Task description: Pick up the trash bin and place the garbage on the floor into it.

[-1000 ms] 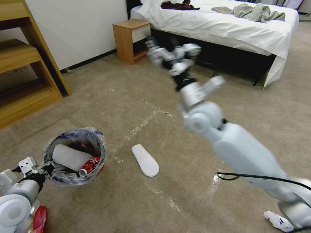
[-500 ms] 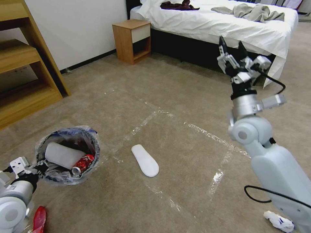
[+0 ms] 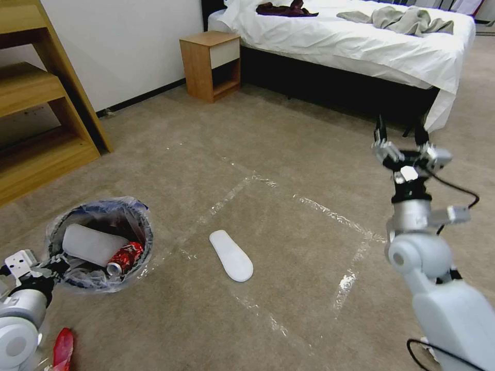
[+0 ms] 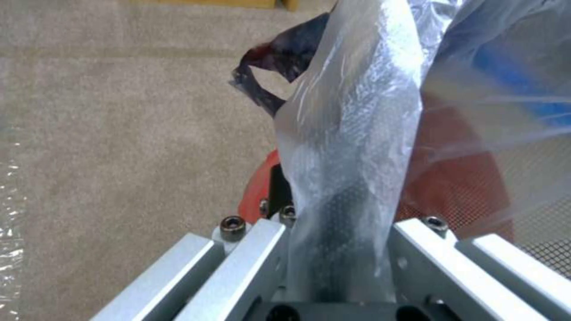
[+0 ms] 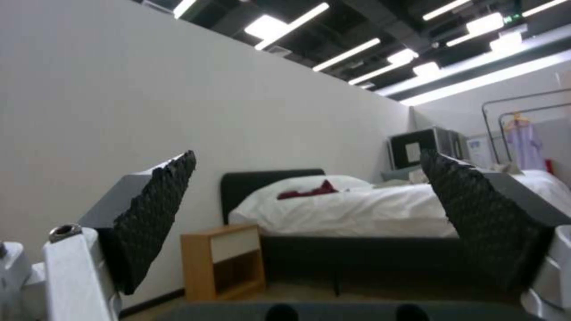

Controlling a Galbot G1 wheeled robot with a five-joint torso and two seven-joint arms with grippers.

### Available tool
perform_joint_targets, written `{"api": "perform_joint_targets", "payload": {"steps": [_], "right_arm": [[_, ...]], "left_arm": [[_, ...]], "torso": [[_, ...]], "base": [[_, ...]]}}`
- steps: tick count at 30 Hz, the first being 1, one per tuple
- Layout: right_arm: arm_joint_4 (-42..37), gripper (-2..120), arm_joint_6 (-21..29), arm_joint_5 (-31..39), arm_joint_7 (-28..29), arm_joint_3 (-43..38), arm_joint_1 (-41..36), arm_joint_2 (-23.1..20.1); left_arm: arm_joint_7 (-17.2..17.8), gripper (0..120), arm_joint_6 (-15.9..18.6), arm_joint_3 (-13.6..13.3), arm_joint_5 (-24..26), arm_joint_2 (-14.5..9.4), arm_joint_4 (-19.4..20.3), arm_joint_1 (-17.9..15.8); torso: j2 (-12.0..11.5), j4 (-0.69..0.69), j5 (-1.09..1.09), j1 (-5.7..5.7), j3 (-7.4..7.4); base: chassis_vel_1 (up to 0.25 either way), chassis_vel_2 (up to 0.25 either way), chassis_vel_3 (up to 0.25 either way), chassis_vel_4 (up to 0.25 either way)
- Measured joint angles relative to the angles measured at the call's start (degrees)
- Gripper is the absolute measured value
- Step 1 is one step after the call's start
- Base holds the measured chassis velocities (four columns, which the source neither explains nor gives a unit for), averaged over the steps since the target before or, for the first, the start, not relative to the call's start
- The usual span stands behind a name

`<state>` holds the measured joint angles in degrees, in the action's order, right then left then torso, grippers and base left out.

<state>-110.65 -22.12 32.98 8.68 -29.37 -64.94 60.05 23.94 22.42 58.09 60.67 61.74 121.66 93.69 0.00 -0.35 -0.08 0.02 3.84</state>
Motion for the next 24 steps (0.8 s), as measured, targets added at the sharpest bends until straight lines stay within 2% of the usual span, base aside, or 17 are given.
{"api": "perform_joint_targets", "payload": {"steps": [3,11,19,24], "right_arm": [[0.24,97,-3.28,-1.22,-1.64,-0.41,-3.33,1.97],[4.82,97,-7.95,-5.43,-3.69,1.42,-6.87,3.48],[8.29,97,-9.54,-10.58,-2.44,3.37,-8.95,5.60],[6.40,97,-8.43,-12.39,-1.47,3.13,-10.14,6.14]], "left_arm": [[-0.07,1,-0.09,0.16,-0.19,0.28,0.00,0.25],[-0.15,1,-0.18,0.24,-0.61,0.98,0.50,0.68],[-0.66,1,-0.65,0.18,-1.85,1.70,0.33,1.20],[-0.77,1,-0.77,0.17,-2.07,1.87,0.21,1.37]], "torso": [[0.00,0.00,0.00,0.00,0.00],[0.00,-0.01,-0.01,0.00,0.00],[0.00,0.00,0.00,0.00,0.01],[0.00,0.00,-0.01,0.00,0.00]], "base": [[0.000,0.000,0.000,0.000],[0.000,0.000,0.000,0.000],[0.000,0.000,0.000,0.000],[0.000,0.000,0.000,0.000]]}}
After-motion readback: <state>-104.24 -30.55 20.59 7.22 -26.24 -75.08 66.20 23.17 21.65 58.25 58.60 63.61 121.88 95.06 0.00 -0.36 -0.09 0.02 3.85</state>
